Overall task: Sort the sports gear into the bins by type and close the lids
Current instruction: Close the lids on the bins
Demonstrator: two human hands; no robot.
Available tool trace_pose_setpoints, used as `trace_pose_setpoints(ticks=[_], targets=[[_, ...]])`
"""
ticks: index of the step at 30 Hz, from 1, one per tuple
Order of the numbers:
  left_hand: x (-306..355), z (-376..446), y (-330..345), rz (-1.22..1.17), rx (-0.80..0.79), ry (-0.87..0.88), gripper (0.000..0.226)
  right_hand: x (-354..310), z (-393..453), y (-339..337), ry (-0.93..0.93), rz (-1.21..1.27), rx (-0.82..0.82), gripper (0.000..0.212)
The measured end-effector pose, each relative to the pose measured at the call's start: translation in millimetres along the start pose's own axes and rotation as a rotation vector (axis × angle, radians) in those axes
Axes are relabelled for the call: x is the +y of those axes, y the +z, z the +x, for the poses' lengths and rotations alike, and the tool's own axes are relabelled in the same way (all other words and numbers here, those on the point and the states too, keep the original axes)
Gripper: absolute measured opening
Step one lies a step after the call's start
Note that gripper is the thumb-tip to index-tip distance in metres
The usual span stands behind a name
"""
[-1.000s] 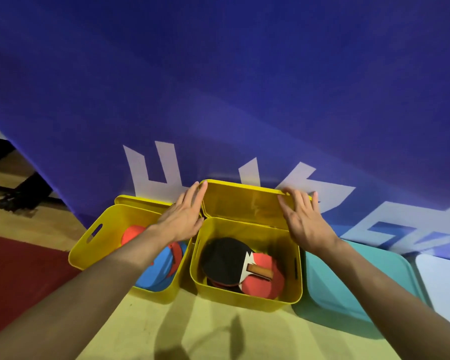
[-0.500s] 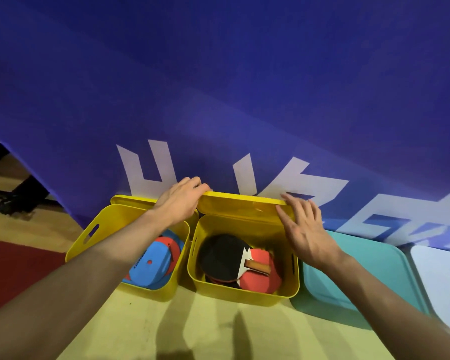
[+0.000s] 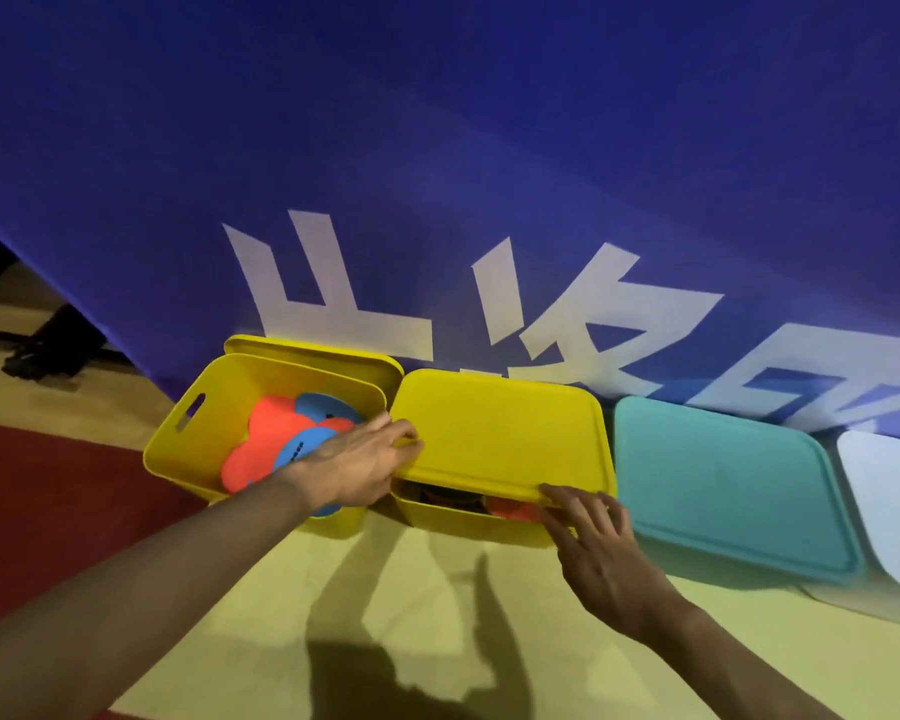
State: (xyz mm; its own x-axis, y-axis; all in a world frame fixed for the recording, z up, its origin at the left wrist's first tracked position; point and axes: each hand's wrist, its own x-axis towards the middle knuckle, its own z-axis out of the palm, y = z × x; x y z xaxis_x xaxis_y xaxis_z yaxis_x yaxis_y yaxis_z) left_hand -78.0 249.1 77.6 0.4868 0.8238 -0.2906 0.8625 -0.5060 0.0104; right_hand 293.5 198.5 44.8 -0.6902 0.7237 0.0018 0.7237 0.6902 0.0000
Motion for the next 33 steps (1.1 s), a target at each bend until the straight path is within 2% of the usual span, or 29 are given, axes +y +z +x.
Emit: trace_pose_setpoints(ticks=[6,9,14,16,18,20,23,29,33], targets=[[22.7,2.8,26.5,0.07,-0.048,-0.042,0.059,0.4,-7.3,22.9,-0.002,-0.012,-0.16,0.062],[27.2,0.4,35.4,0.021,-0.044,-0.025,0.044,-3.8,-5.7,22.4,0.027,0.049,-0.164,0.069],[20.8,-0.5,28.9,0.017,0.013,0.04,0.047,14.2,15.5,21.4,0.126,0.095,-0.186,0.084],[19.1,2.6,28.1,0.004,0.003,0.012,0.059,22.0,25.3,23.7,0.158,0.057,-0.238,0.095],[19.8,6.6,29.5,0.0,-0.072,-0.047,0.081,26.9,34.3,26.6,0.171,0.017,-0.286,0.104],[21.7,11.6,33.4,-0.004,-0.13,-0.107,0.093,28.7,41.4,28.3,0.184,0.004,-0.326,0.109],[22.9,19.5,45.0,-0.044,-0.185,-0.153,0.095,30.0,45.2,33.2,0.207,0.02,-0.364,0.099],[26.4,23.8,52.2,-0.074,-0.219,-0.151,0.096,34.5,34.2,45.3,0.182,0.038,-0.294,0.075],[25.6,25.4,54.6,-0.061,-0.198,-0.139,0.101,39.0,30.7,45.8,0.151,0.012,-0.246,0.073]])
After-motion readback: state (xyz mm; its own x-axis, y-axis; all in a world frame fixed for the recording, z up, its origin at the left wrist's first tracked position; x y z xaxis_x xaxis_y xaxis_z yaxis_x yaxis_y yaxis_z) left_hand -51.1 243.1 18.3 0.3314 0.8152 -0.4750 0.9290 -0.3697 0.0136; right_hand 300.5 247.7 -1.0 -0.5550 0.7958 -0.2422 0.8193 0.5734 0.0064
